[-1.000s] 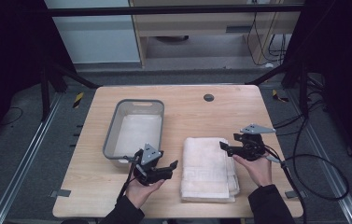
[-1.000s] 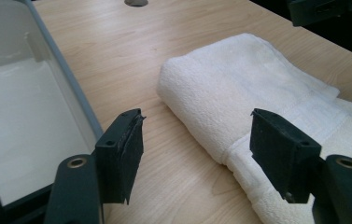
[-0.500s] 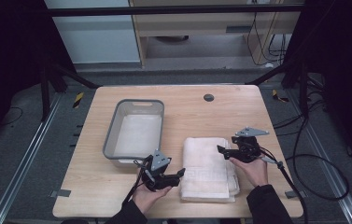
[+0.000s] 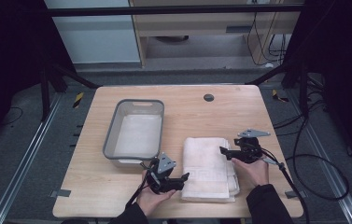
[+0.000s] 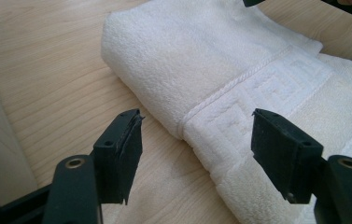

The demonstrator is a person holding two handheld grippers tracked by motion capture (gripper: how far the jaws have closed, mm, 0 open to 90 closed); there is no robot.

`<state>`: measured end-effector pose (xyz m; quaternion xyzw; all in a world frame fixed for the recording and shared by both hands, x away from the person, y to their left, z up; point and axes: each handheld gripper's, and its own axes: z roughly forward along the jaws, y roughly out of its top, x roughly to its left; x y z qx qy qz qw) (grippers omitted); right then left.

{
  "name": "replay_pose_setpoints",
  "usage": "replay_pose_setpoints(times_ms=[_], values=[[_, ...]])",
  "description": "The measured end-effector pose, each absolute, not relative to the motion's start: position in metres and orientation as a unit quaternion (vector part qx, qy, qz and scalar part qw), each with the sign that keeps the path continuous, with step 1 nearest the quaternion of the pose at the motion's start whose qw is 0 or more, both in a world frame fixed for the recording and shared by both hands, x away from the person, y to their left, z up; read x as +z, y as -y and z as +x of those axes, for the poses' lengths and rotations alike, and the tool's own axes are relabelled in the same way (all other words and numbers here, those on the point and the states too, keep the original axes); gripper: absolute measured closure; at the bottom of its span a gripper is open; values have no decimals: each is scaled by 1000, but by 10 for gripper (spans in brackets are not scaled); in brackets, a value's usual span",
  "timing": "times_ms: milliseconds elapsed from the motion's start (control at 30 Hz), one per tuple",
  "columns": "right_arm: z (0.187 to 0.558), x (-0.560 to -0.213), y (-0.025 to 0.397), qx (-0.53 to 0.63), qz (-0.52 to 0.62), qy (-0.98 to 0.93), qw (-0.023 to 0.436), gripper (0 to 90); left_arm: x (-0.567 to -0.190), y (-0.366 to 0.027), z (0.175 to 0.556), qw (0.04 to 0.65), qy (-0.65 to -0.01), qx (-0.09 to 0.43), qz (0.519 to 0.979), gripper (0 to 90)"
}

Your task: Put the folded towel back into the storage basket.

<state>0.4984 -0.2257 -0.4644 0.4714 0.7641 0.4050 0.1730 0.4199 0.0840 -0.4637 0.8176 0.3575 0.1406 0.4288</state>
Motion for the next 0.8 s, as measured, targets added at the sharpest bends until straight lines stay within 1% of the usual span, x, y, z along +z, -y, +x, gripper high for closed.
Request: replay_pose_setpoints(times_ms=[333, 800], values=[[500, -470, 223, 399, 468, -770, 170, 257, -473, -78, 420, 420, -355, 131, 825, 325], [504, -484, 221, 401, 481, -767, 141, 254, -489, -68, 422, 404, -357, 113, 834, 309]])
